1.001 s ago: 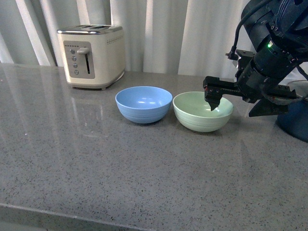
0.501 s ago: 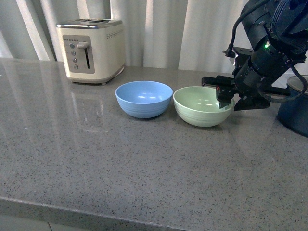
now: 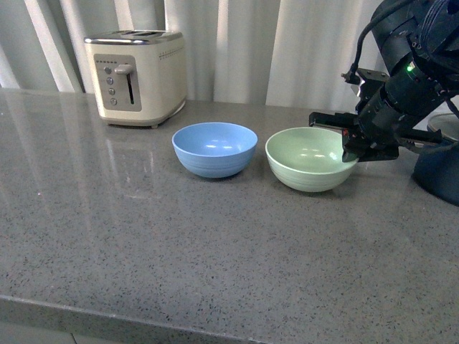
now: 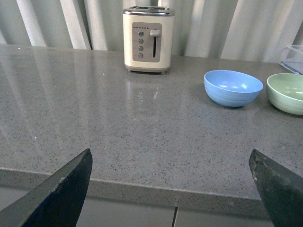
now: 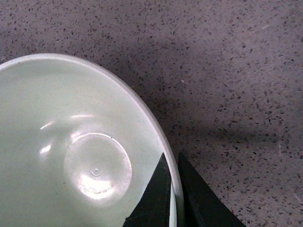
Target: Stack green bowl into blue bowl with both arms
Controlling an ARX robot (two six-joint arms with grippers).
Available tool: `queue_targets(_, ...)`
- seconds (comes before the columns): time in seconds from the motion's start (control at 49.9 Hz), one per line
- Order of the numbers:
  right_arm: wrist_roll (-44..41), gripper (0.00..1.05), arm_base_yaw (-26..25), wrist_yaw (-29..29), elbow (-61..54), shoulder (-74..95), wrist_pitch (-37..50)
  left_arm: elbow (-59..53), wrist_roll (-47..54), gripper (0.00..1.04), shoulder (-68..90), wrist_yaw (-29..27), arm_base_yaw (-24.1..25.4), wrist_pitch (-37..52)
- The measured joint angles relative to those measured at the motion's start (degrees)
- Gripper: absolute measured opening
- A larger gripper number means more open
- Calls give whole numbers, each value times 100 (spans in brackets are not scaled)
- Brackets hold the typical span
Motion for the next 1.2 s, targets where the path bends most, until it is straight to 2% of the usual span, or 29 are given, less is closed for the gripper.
queue_targets(0.481,-149,1,-2,-92,763,-262,-385,0,0,98,0,0,0,0)
queue_targets(0.781,-219,1,457,-291,1054,-280,-494,0,0,98,0,0,0,0)
queue_targets(1.201,-236,1,1005,-461,2122,372,-756,0,0,98,0,0,0,0)
